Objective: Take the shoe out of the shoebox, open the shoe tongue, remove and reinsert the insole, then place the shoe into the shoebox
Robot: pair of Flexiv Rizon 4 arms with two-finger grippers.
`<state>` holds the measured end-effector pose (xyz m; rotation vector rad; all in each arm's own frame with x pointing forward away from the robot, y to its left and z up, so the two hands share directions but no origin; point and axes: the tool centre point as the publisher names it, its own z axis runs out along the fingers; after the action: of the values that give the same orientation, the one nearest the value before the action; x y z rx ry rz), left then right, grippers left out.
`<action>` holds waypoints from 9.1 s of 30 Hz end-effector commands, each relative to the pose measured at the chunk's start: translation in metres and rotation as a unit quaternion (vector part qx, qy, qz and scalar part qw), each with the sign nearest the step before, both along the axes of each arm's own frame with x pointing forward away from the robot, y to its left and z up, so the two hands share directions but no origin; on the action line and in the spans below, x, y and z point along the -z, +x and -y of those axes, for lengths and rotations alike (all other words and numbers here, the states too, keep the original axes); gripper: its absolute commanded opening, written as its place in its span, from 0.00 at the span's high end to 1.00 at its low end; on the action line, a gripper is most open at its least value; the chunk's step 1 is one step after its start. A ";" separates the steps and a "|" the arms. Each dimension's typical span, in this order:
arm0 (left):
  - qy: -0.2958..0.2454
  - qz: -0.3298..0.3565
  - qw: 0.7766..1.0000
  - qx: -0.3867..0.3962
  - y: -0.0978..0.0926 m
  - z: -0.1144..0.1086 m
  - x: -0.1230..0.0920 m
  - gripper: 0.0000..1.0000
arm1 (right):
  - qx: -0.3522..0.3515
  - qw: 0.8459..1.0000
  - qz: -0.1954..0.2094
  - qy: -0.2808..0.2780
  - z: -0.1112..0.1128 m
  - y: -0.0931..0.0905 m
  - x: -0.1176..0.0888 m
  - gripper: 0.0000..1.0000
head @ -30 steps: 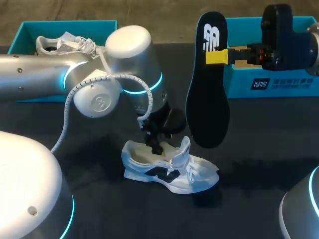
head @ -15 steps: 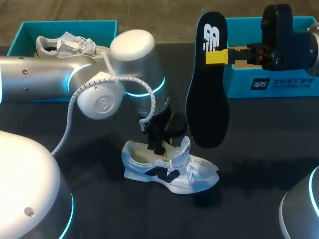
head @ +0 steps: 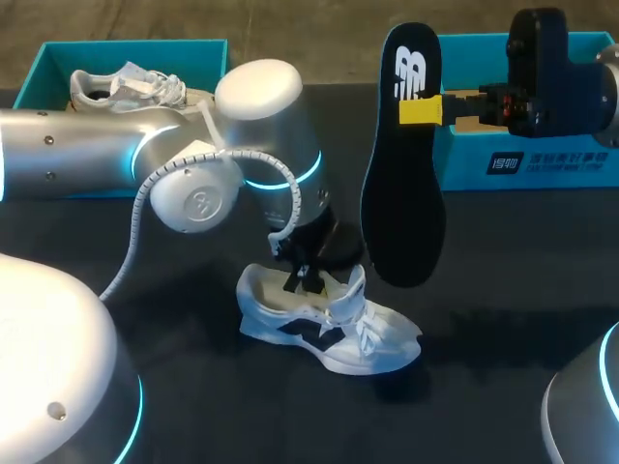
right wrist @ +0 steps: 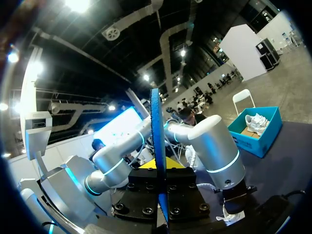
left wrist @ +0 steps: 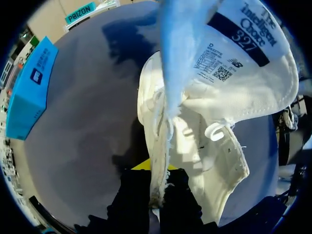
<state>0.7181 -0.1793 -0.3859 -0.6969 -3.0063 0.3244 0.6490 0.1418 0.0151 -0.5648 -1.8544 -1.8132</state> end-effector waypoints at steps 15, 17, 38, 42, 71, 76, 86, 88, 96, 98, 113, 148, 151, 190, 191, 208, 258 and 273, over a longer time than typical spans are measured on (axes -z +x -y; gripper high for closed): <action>-0.014 0.024 0.981 0.193 -0.011 -0.037 -0.059 1.00 | 0.000 1.000 0.000 -0.001 -0.001 0.000 0.001 1.00; -0.018 0.031 0.972 0.233 -0.015 -0.043 -0.060 1.00 | 0.000 1.000 0.000 -0.001 -0.001 0.000 0.001 1.00; -0.037 0.067 0.868 0.490 -0.051 -0.071 -0.064 1.00 | 0.000 1.000 0.000 -0.001 -0.001 0.000 0.001 1.00; -0.042 0.061 0.864 0.498 -0.059 -0.069 -0.063 1.00 | 0.000 1.000 0.000 -0.001 -0.001 0.000 0.001 1.00; -0.040 0.040 0.839 0.542 -0.071 -0.035 -0.019 1.00 | 0.000 1.000 0.000 -0.001 -0.001 0.000 0.001 1.00; -0.051 0.034 0.839 0.540 -0.067 -0.030 -0.014 1.00 | 0.000 1.000 0.000 -0.001 -0.001 0.000 0.001 1.00; -0.082 0.039 0.841 0.533 -0.060 -0.023 -0.020 0.00 | 0.000 1.000 0.000 -0.001 -0.001 0.000 0.001 1.00; -0.091 0.046 0.842 0.530 -0.059 -0.022 -0.024 0.00 | 0.000 1.000 0.000 -0.001 -0.001 0.000 0.001 1.00; -0.136 0.086 0.844 0.512 -0.054 -0.020 -0.051 0.00 | 0.000 1.000 0.000 -0.001 -0.001 0.000 0.001 1.00; -0.146 0.098 0.844 0.506 -0.052 -0.021 -0.058 0.00 | 0.000 1.000 0.000 -0.001 -0.001 0.000 0.001 1.00; -0.353 0.202 0.817 0.409 -0.039 -0.048 -0.138 0.00 | 0.000 1.000 0.000 -0.001 -0.001 0.000 0.001 1.00; -0.460 0.377 0.696 0.402 0.005 -0.052 -0.180 0.00 | 0.000 1.000 0.000 -0.001 -0.001 0.000 0.001 1.00; -0.473 0.387 0.680 0.405 0.011 -0.053 -0.187 0.00 | 0.000 1.000 0.000 -0.001 -0.001 0.000 0.001 1.00; -0.507 0.414 0.622 0.429 0.026 -0.058 -0.212 0.00 | -0.017 0.976 -0.219 -0.006 -0.012 0.098 0.044 1.00; -0.507 0.414 0.622 0.429 0.026 -0.058 -0.212 0.00 | -0.017 0.976 -0.219 -0.006 -0.012 0.098 0.044 1.00; -0.507 0.414 0.622 0.429 0.026 -0.058 -0.212 0.00 | -0.037 0.958 -0.285 0.010 -0.011 0.110 0.059 1.00; -0.520 0.494 0.546 0.433 0.043 -0.012 -0.252 0.00 | 0.002 0.894 -0.448 -0.015 -0.039 0.144 0.126 1.00; -0.519 0.510 0.544 0.418 0.049 0.009 -0.254 0.00 | 0.022 0.891 -0.454 0.006 -0.053 0.150 0.138 1.00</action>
<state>0.7673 -0.1811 -0.1312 -3.0688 -2.0128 2.2646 0.7997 0.1886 -0.1210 -1.1938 -1.1797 -1.2096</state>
